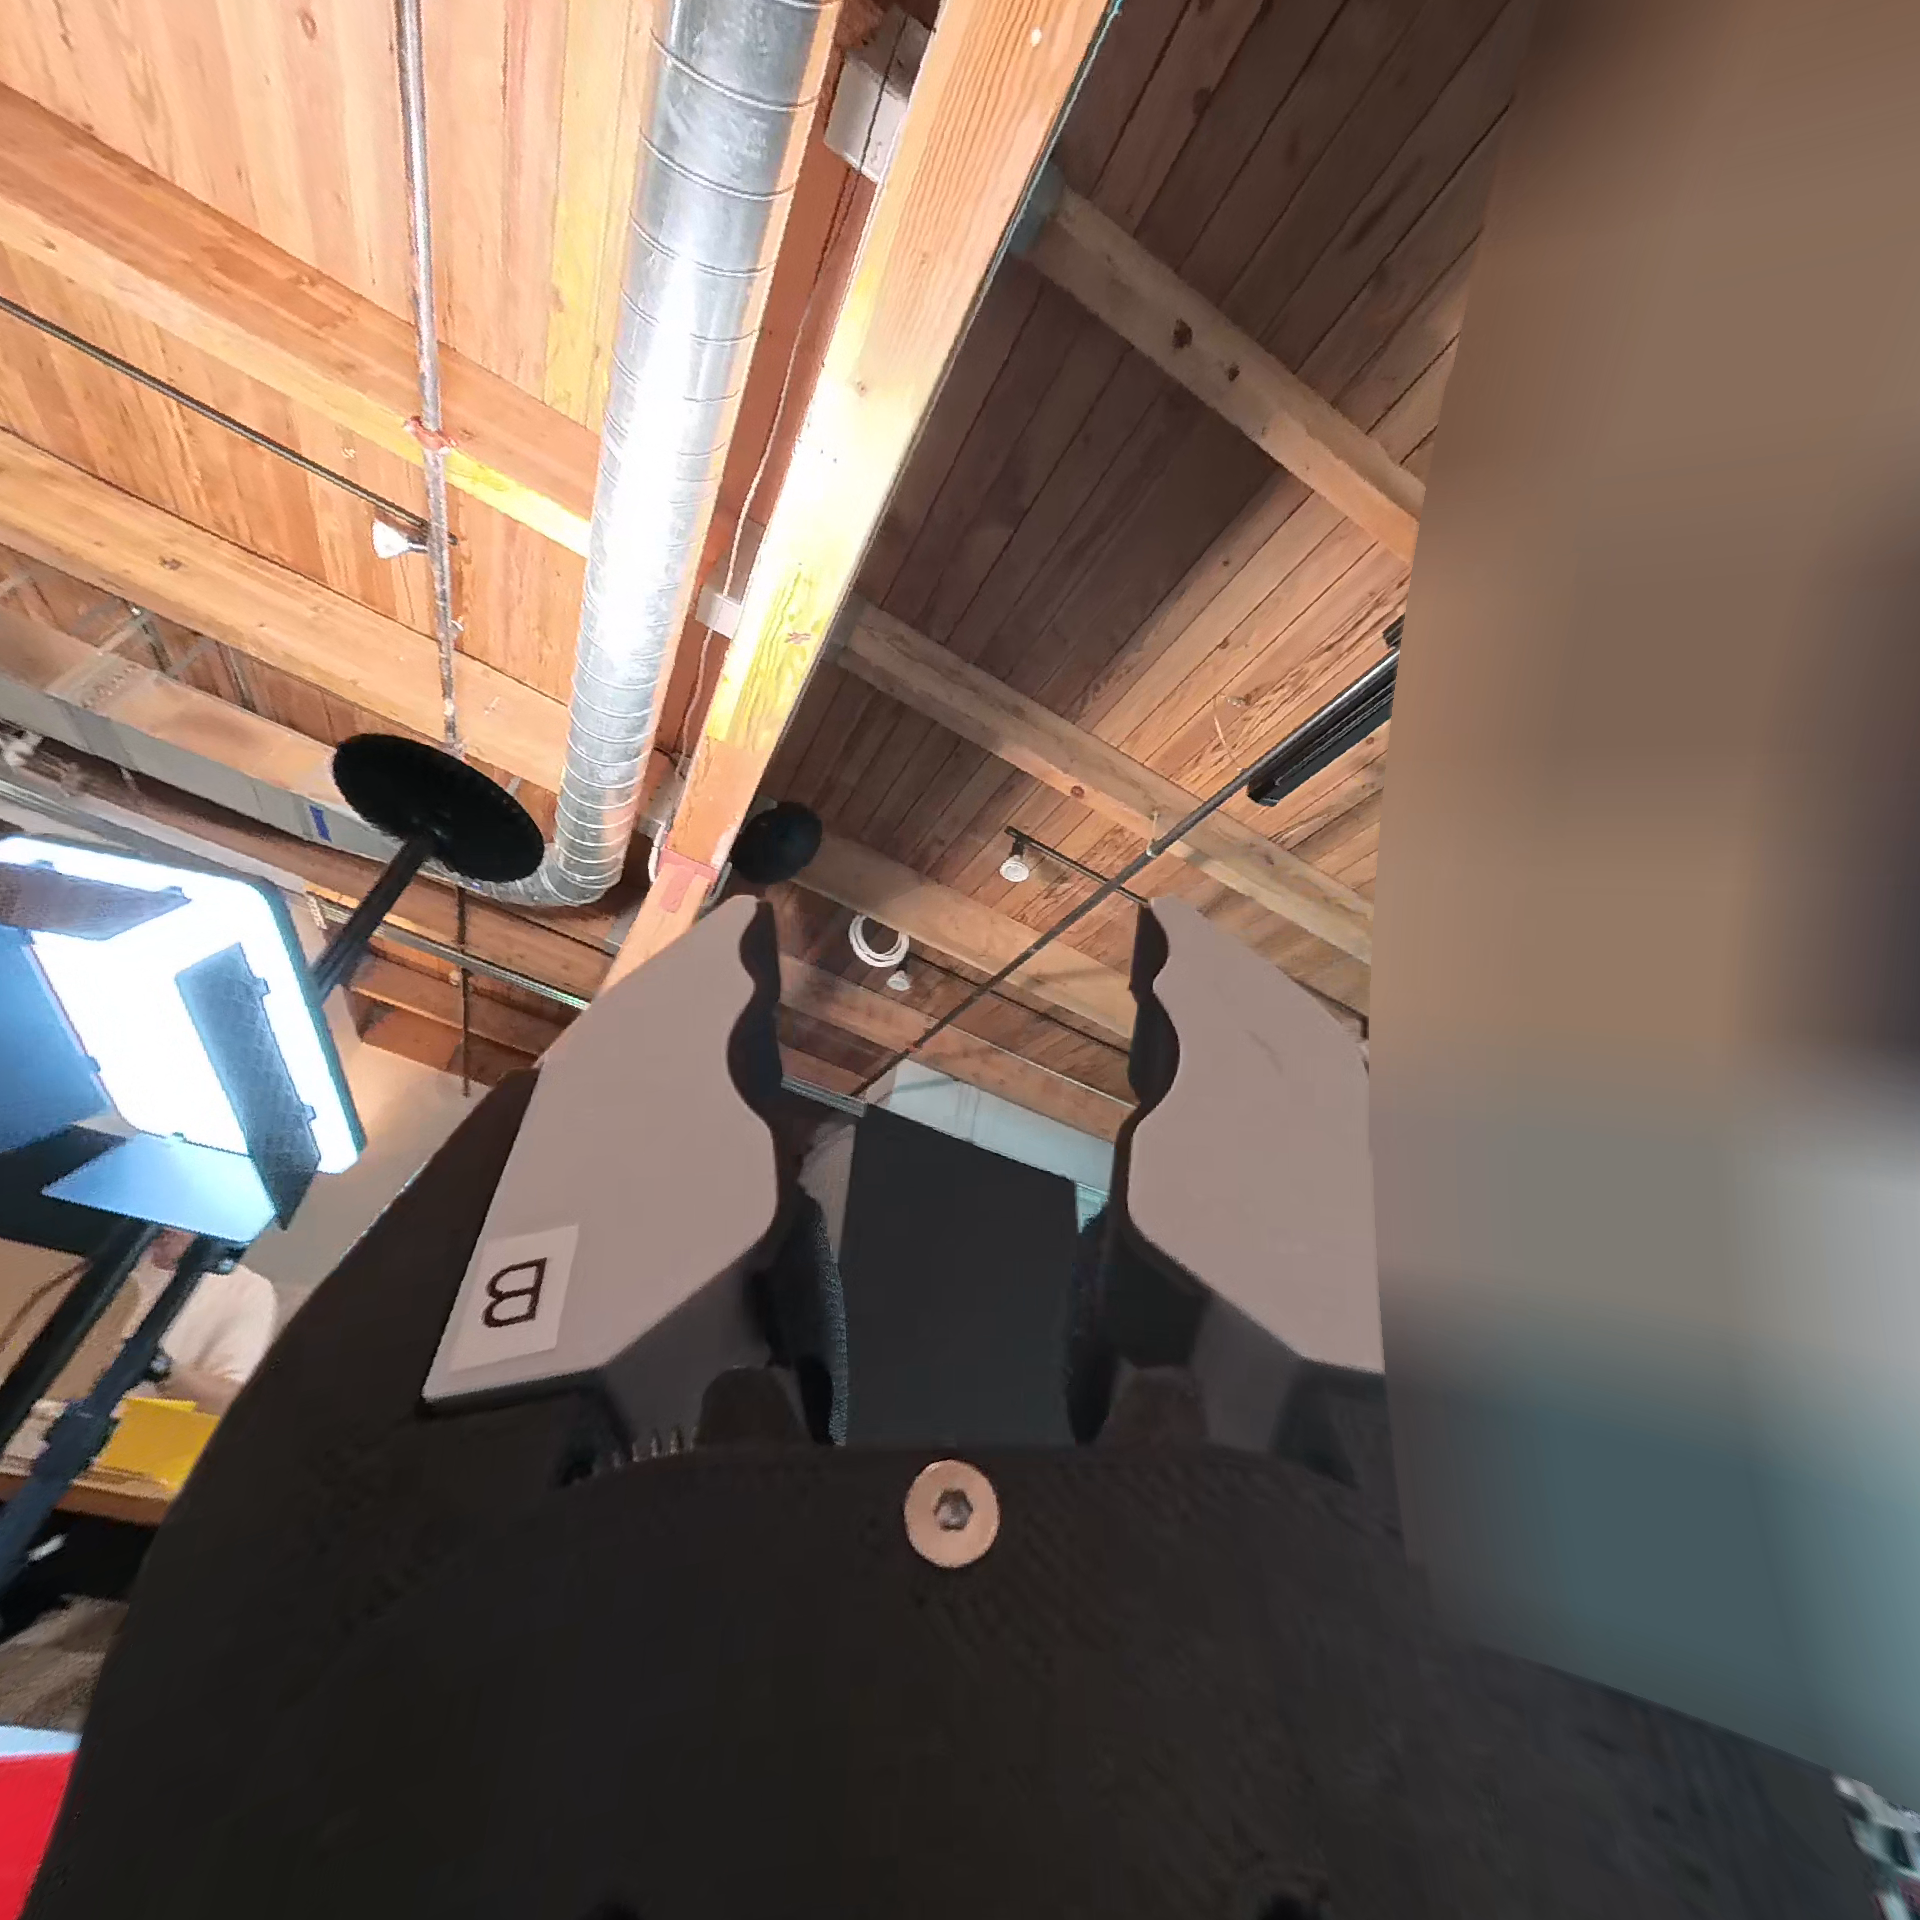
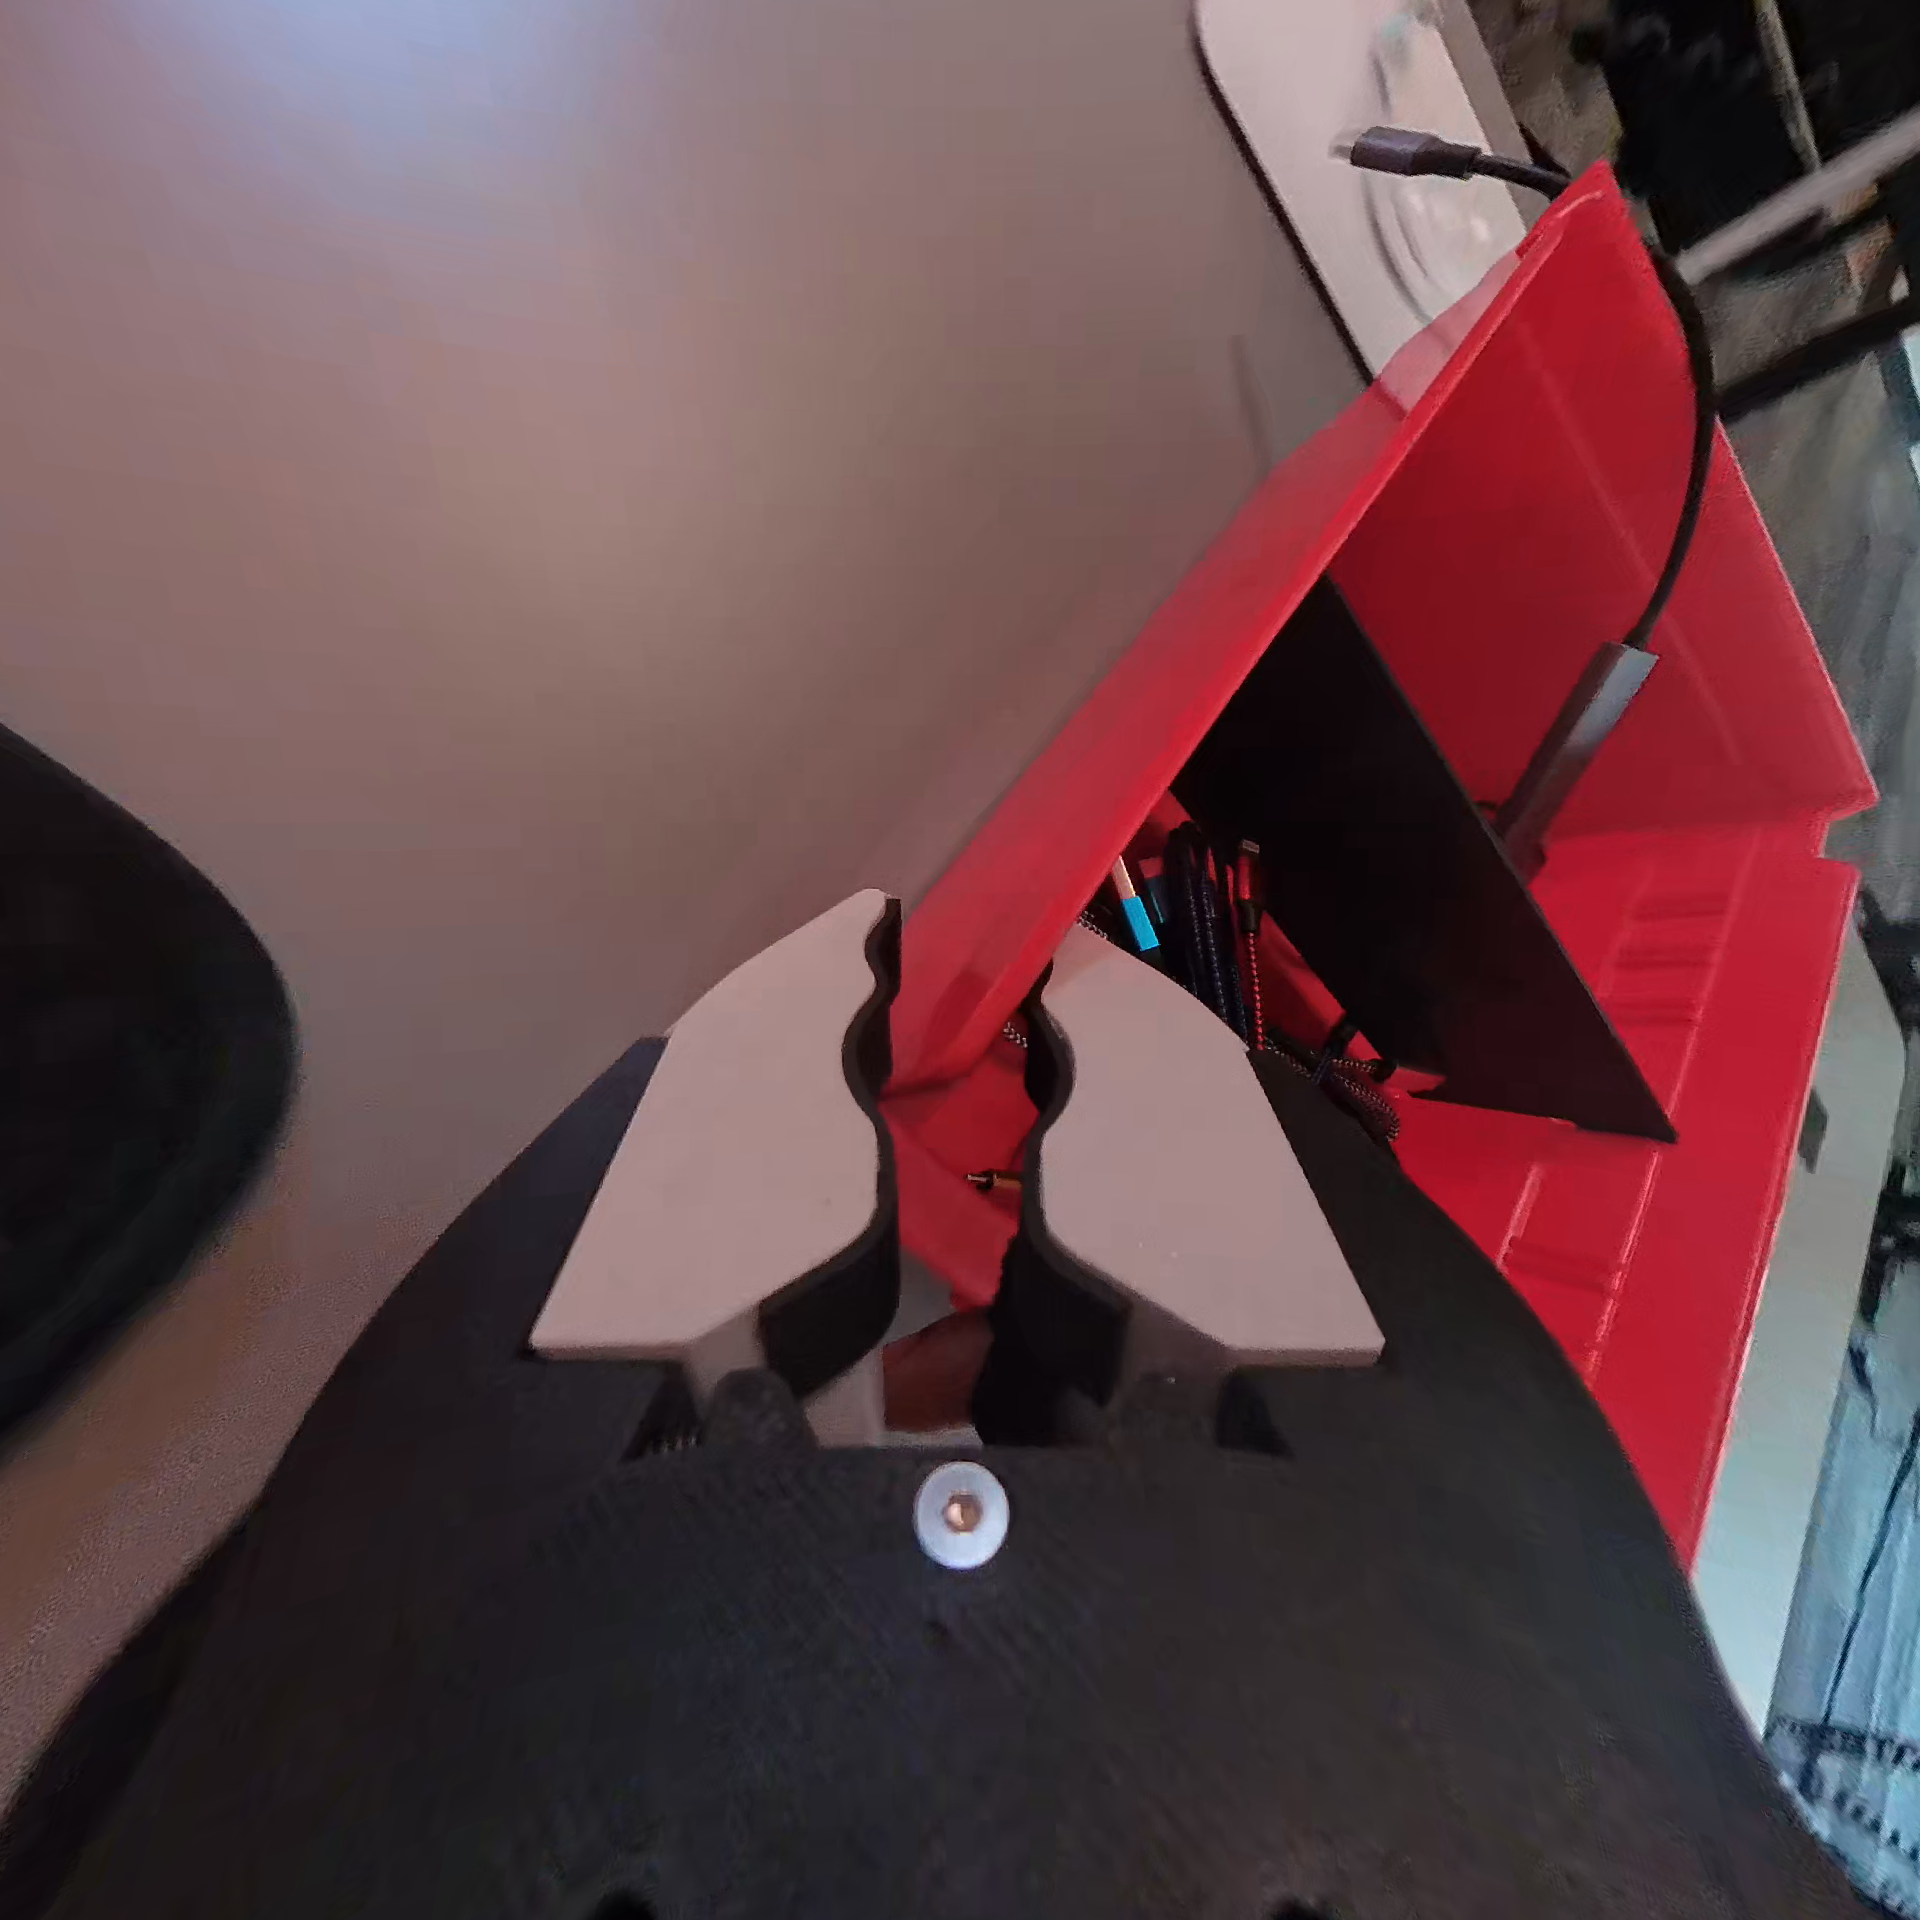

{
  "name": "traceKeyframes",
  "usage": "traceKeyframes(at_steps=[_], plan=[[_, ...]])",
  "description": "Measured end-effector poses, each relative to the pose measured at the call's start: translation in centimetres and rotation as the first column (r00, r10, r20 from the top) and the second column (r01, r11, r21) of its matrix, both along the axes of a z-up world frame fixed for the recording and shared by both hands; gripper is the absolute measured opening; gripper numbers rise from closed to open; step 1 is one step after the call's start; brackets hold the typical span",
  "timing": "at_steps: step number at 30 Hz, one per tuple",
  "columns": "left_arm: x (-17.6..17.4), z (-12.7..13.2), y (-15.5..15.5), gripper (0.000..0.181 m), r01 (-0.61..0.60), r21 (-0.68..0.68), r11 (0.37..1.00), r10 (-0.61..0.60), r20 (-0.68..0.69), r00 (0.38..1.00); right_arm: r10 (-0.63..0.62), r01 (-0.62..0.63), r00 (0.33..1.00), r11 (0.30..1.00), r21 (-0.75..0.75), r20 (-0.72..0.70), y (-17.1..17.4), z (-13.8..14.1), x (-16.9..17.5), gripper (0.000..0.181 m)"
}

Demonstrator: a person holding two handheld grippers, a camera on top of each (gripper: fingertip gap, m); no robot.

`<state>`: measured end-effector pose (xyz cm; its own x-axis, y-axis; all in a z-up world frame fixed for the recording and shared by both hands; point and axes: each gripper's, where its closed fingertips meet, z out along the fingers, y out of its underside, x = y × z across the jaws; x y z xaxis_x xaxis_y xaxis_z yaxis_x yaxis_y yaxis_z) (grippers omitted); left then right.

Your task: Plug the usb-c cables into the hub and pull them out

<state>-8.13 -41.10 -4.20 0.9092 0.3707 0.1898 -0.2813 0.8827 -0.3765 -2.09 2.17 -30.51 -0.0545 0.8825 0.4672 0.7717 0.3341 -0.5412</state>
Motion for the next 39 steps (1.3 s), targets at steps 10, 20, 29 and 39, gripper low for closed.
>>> traceKeyframes(at_steps=[10,20,29,39], plan=[[-1.1,-0.2,-1.3,0.064,-0.095,-0.122,0.988,0.102,0.049,0.994,0.261,-0.262,0.965,0.965,-0.027,-0.008,-10.1,0.2,-10.3,0.024],[-9.1,-8.1,1.9,0.092,-0.061,-0.692,0.719,0.345,0.280,0.896,0.289,-0.460,0.792,0.861,-0.215,-0.537,-15.4,6.4,-12.1,0.052],[-15.5,-23.1,2.7,0.120,0.265,-0.923,0.280,0.674,0.386,0.630,0.318,-0.606,0.699,0.739,-0.294,-0.640,-23.3,4.2,-11.1,0.082],[-16.2,-25.9,3.9,0.050,0.383,-0.872,0.305,0.654,0.484,0.581,0.408,-0.509,0.814,0.844,-0.168,-0.415,-23.7,0.6,-14.3,0.015]])
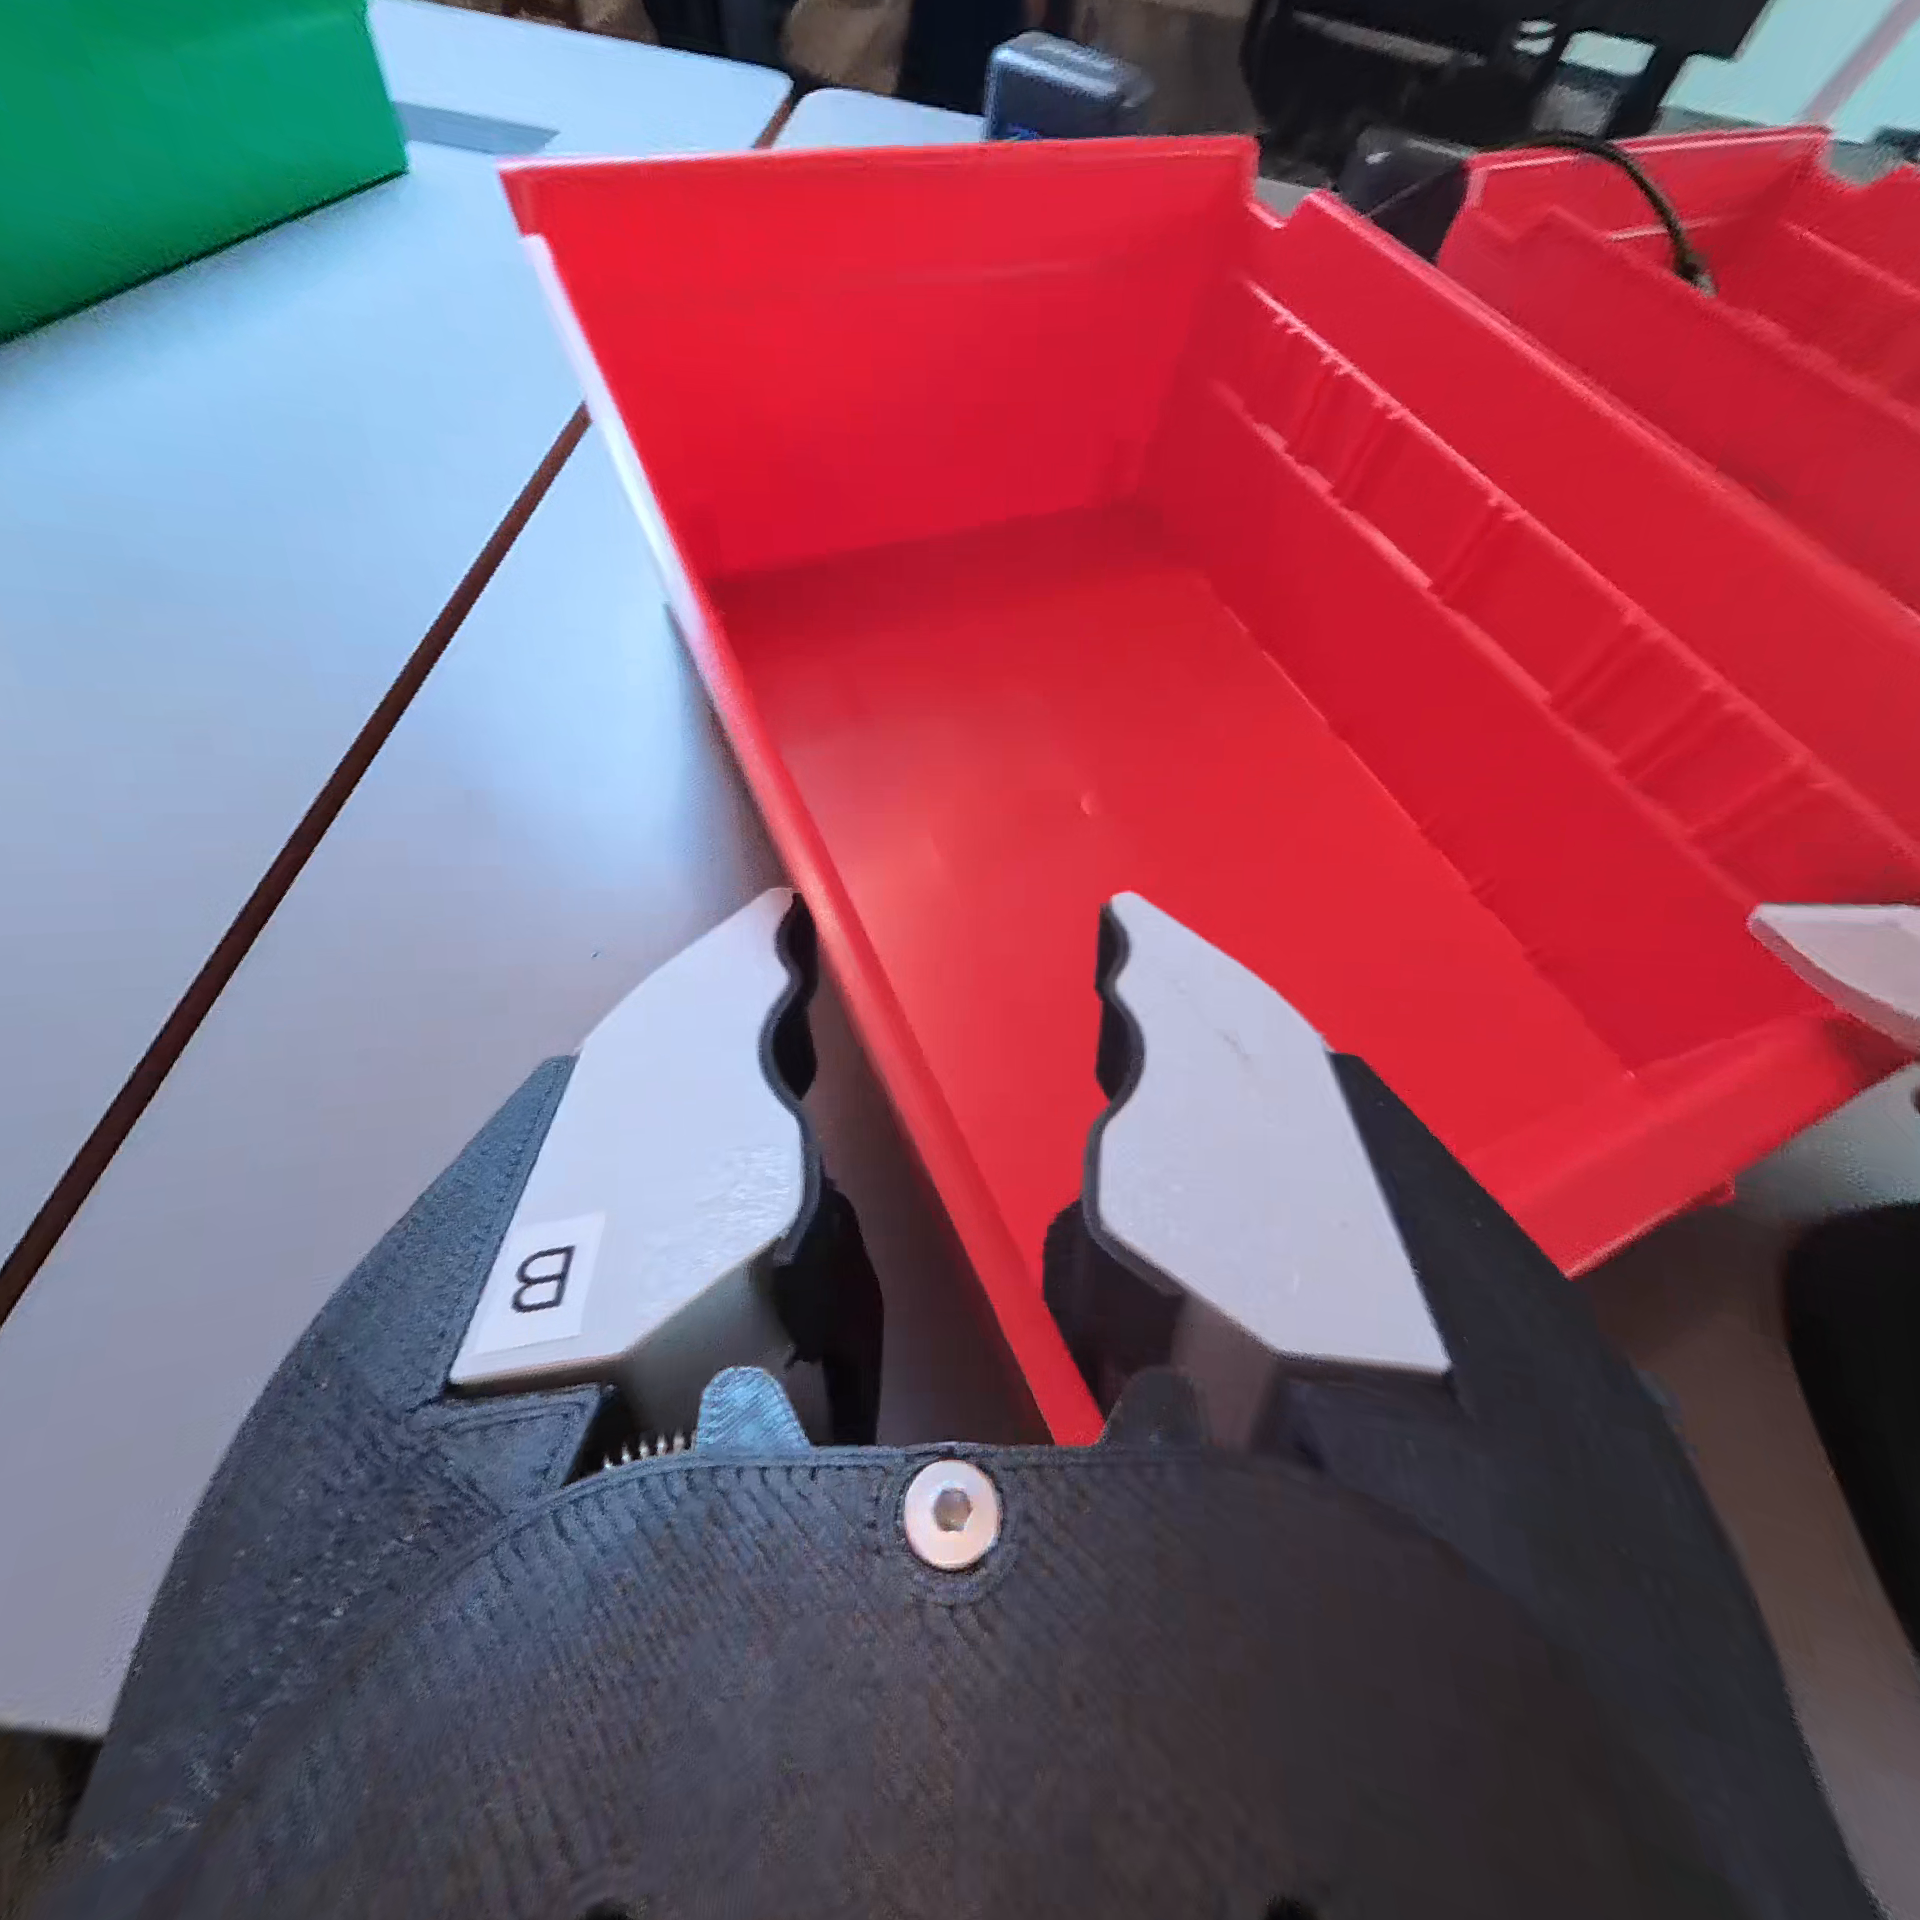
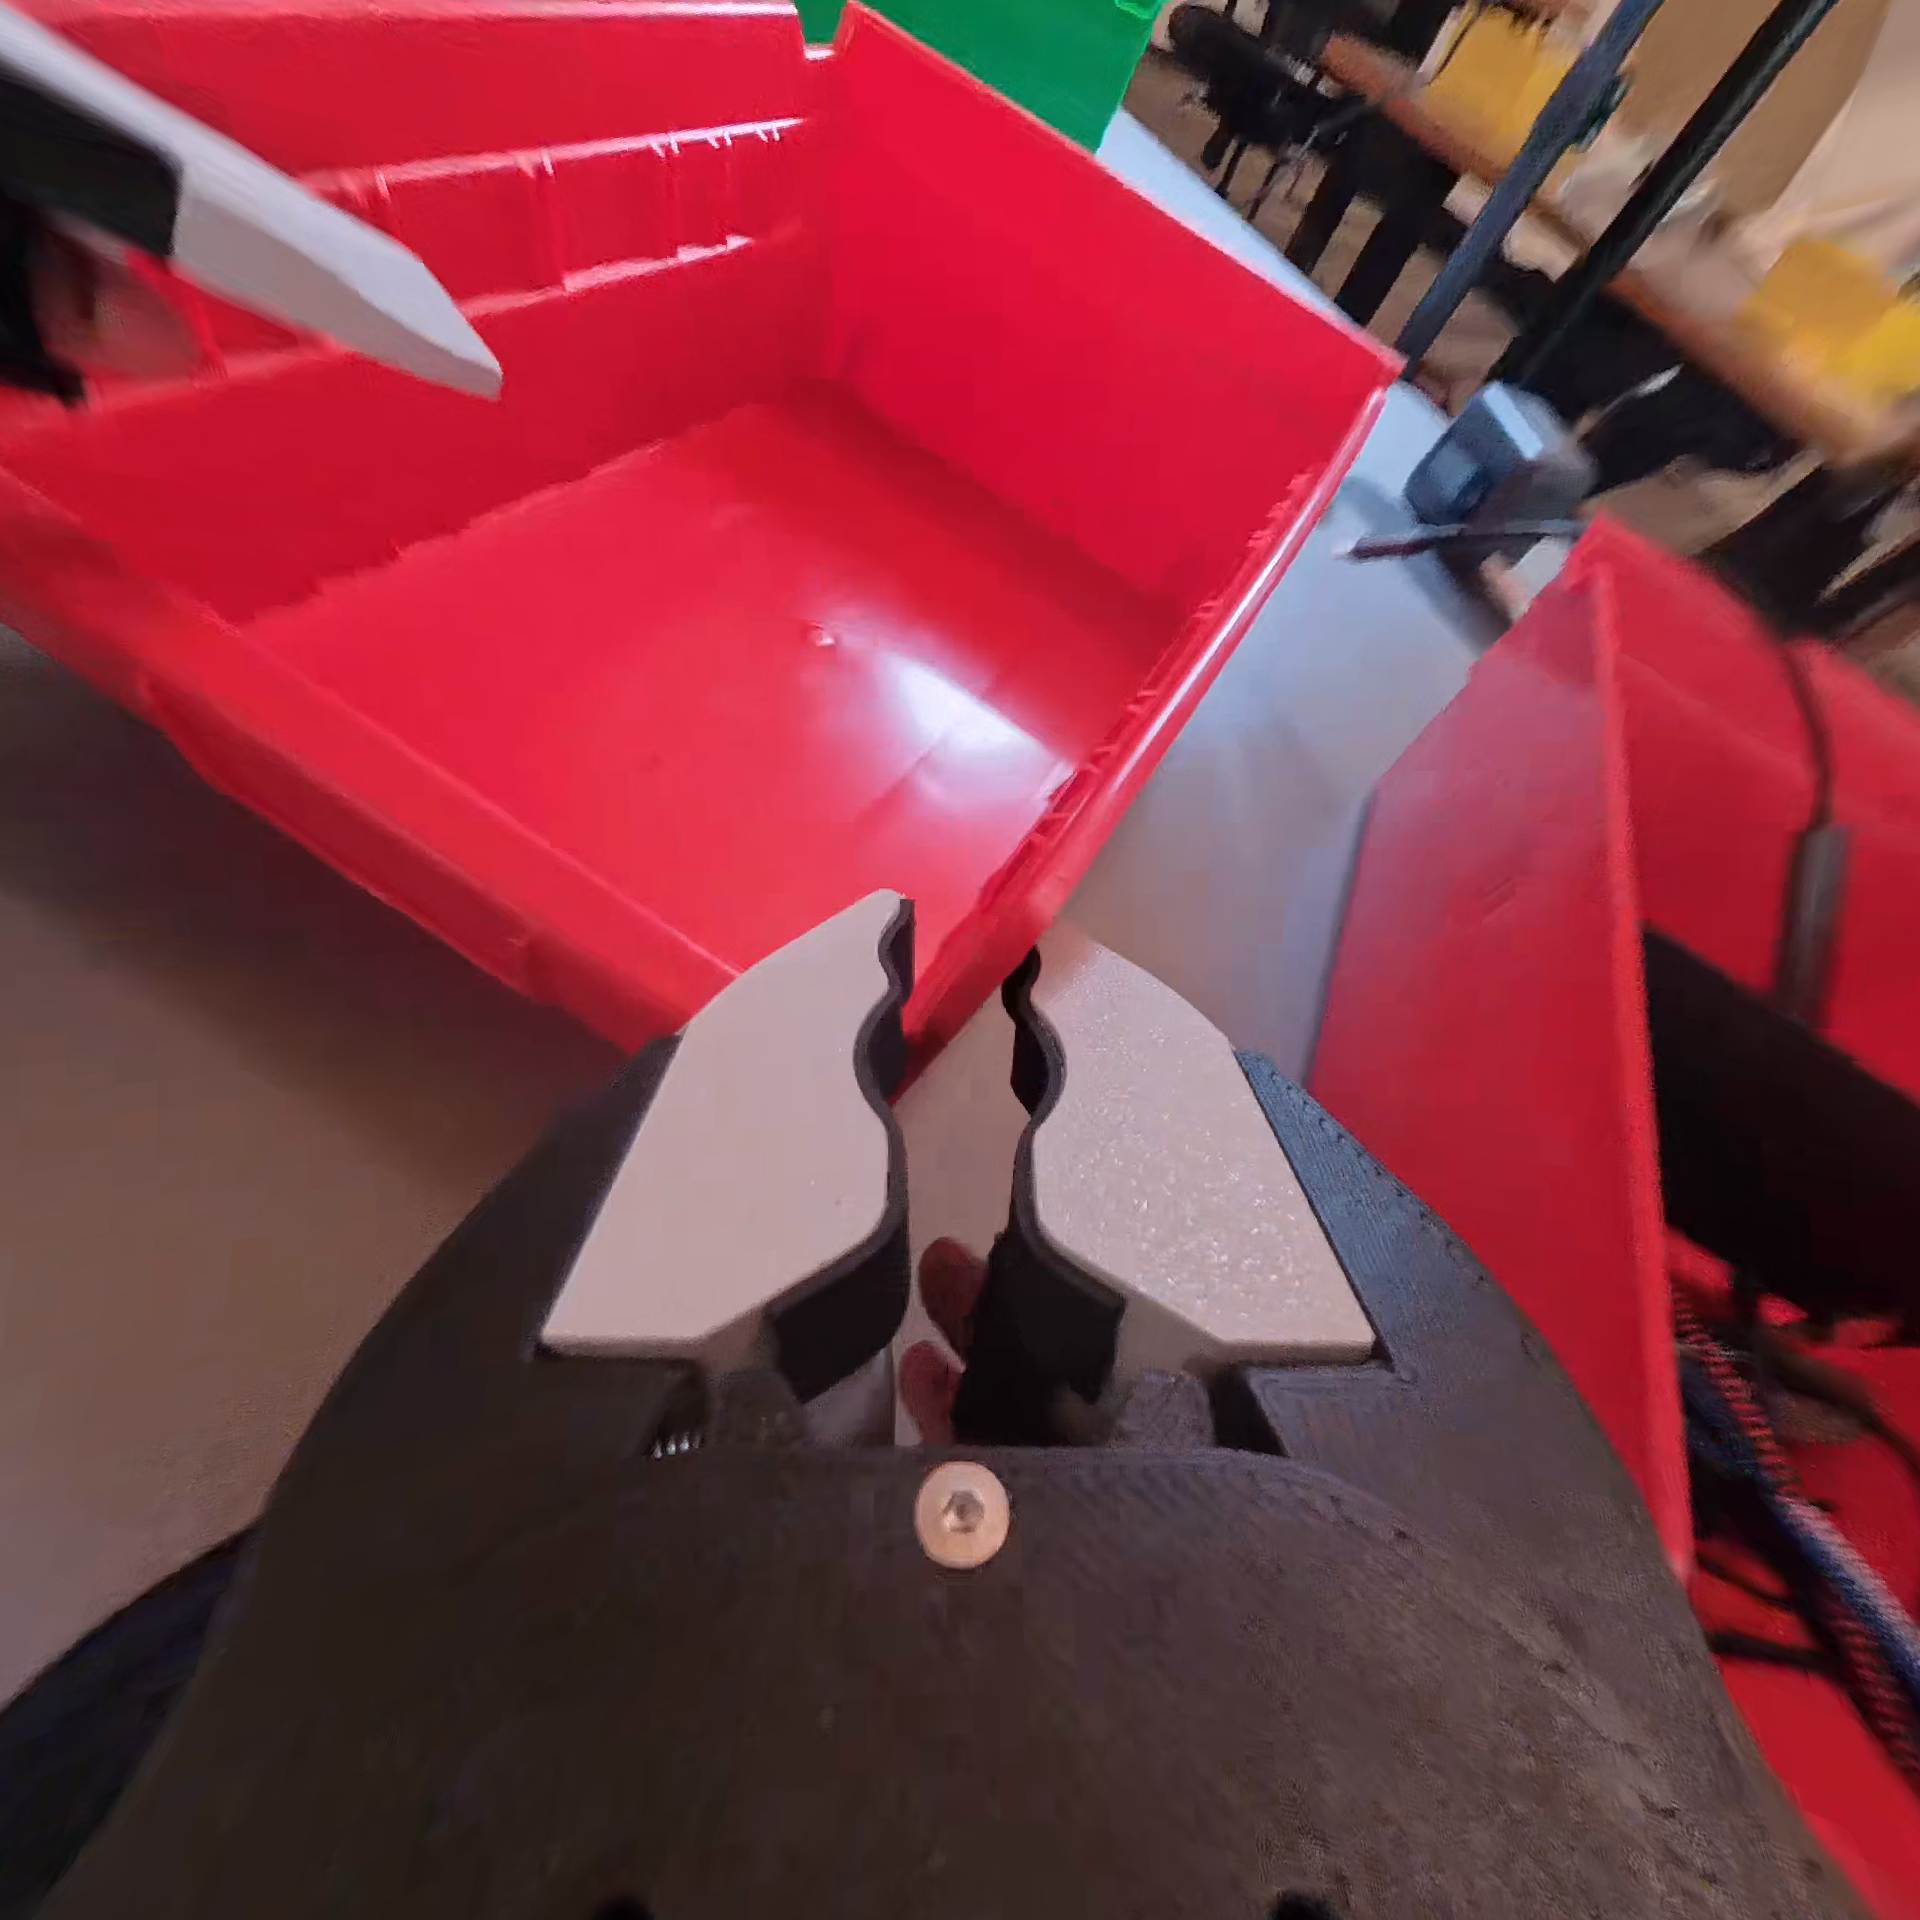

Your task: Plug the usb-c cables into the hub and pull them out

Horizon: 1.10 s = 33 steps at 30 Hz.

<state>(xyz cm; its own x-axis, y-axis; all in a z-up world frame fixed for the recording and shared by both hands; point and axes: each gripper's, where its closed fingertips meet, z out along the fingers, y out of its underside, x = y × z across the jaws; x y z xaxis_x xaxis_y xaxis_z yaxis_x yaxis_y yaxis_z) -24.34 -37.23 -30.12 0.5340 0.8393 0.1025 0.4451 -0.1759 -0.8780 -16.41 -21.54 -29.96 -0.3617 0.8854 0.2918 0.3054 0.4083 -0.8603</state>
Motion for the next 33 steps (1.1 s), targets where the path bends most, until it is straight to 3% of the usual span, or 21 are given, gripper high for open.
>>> traceKeyframes(at_steps=[5,9,13,18,22,27,30,33], plan=[[0.9,2.8,-0.6,0.038,-0.055,0.054,0.997,0.058,-0.064,0.996,0.011,0.021,0.983,0.985,0.171,-0.185,-0.1,2.7,0.9,0.013],[2.9,9.3,-0.3,0.039,-0.025,0.195,0.981,0.081,-0.289,0.954,0.028,0.062,0.910,0.977,0.203,-0.413,0.3,8.8,2.9,0.014],[6.2,15.0,3.5,0.040,0.089,0.241,0.966,0.036,-0.470,0.882,-0.013,0.141,0.819,0.974,0.179,-0.573,3.5,14.0,7.1,0.013],[10.6,18.6,13.8,0.040,0.334,0.202,0.921,-0.162,-0.582,0.797,-0.193,0.343,0.718,0.934,0.098,-0.669,11.5,15.8,14.3,0.013],[13.6,19.6,24.2,0.040,0.546,0.163,0.822,-0.349,-0.613,0.708,-0.342,0.531,0.642,0.844,0.077,-0.686,18.8,15.9,19.8,0.014],[18.5,18.7,36.3,0.042,0.706,0.155,0.691,-0.522,-0.569,0.635,-0.507,0.696,0.564,0.717,0.044,-0.651,27.7,15.6,26.4,0.014],[21.6,17.0,41.8,0.045,0.767,0.116,0.631,-0.618,-0.523,0.587,-0.554,0.723,0.583,0.687,0.068,-0.594,31.6,13.8,29.8,0.016],[23.9,14.1,45.7,0.049,0.788,0.061,0.613,-0.679,-0.469,0.565,-0.599,0.725,0.628,0.682,0.095,-0.498,35.0,11.5,31.9,0.017]])
